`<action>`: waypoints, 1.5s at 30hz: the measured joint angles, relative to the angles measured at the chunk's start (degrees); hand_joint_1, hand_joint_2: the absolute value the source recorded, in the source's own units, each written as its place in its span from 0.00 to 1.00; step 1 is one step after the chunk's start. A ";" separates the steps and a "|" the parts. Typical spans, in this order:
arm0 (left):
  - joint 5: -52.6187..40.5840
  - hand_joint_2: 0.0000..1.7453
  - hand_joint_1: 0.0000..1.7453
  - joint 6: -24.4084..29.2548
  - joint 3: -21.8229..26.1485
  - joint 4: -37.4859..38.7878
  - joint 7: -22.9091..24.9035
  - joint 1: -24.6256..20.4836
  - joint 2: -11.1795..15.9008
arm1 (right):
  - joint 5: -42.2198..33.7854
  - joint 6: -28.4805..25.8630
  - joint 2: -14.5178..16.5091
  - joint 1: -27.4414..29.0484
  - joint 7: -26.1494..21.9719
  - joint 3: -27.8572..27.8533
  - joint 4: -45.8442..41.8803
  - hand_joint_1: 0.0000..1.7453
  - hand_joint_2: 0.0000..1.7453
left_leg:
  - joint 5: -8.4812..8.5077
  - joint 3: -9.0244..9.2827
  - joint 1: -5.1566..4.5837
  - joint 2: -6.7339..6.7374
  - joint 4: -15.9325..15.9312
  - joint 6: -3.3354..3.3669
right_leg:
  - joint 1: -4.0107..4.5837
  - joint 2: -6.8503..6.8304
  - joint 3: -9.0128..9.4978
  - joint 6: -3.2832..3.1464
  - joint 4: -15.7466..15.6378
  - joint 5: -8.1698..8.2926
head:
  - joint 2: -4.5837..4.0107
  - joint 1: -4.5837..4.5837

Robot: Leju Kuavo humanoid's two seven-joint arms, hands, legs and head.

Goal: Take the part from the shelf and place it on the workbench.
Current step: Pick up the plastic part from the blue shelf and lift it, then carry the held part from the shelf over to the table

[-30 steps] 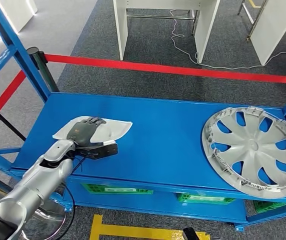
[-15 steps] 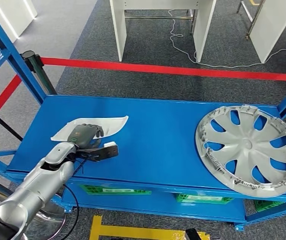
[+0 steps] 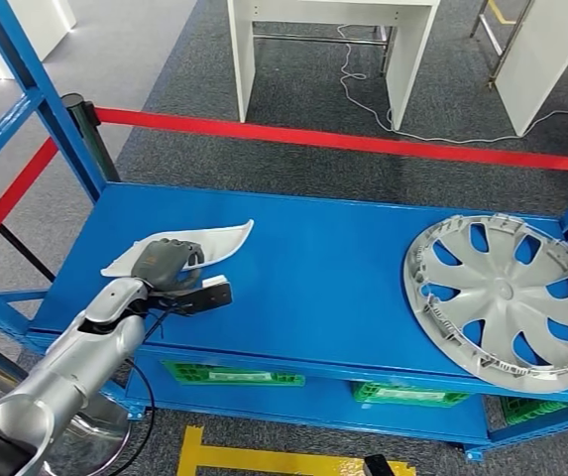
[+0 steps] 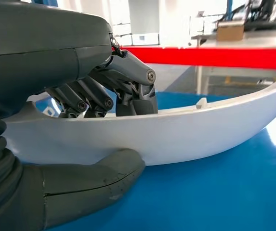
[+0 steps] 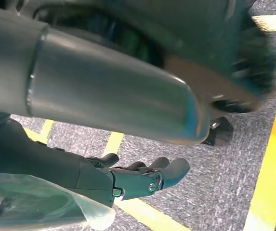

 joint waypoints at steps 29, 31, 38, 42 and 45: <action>27.15 1.00 1.00 16.03 2.51 -43.94 -19.71 26.43 -4.32 | 0.85 -2.23 0.17 0.63 -1.52 -1.50 0.00 0.00 0.00 | 0.09 -0.91 -0.32 0.39 0.63 0.49 | 0.05 0.20 -0.61 0.34 5.30 -4.92 | 0.00 -0.13; 30.63 1.00 1.00 16.27 1.99 -47.67 -21.63 29.15 -4.74 | 0.83 -2.64 0.18 0.69 -1.43 -1.77 0.00 0.00 0.00 | 0.18 -1.31 -0.33 0.33 1.10 0.19 | -0.13 0.21 3.72 0.49 -1.98 -2.12 | 0.00 -0.09; 36.29 1.00 1.00 18.24 1.50 -56.19 -25.48 36.76 -5.08 | 1.34 -3.85 0.36 0.76 -0.98 -2.08 0.01 0.00 0.00 | -1.05 -2.95 -0.22 0.07 3.40 -2.08 | -0.03 0.23 5.21 -2.24 -6.99 0.60 | 0.00 -0.35; 38.06 1.00 1.00 17.89 1.45 -57.86 -26.64 38.94 -5.08 | 2.10 -4.55 0.31 0.72 -1.78 -2.22 0.00 0.00 0.00 | -9.99 -5.96 -0.06 0.07 15.79 -2.76 | 0.12 -0.11 2.90 -2.89 -6.96 2.50 | 0.00 -0.73; 39.26 1.00 1.00 17.30 1.27 -58.15 -27.80 40.11 -5.14 | 3.06 -5.09 0.00 0.70 -1.82 -2.25 0.00 0.00 0.00 | -8.69 -0.94 -0.12 0.07 11.57 -2.16 | 0.35 -0.20 1.03 -2.75 -6.94 4.07 | 0.00 -0.72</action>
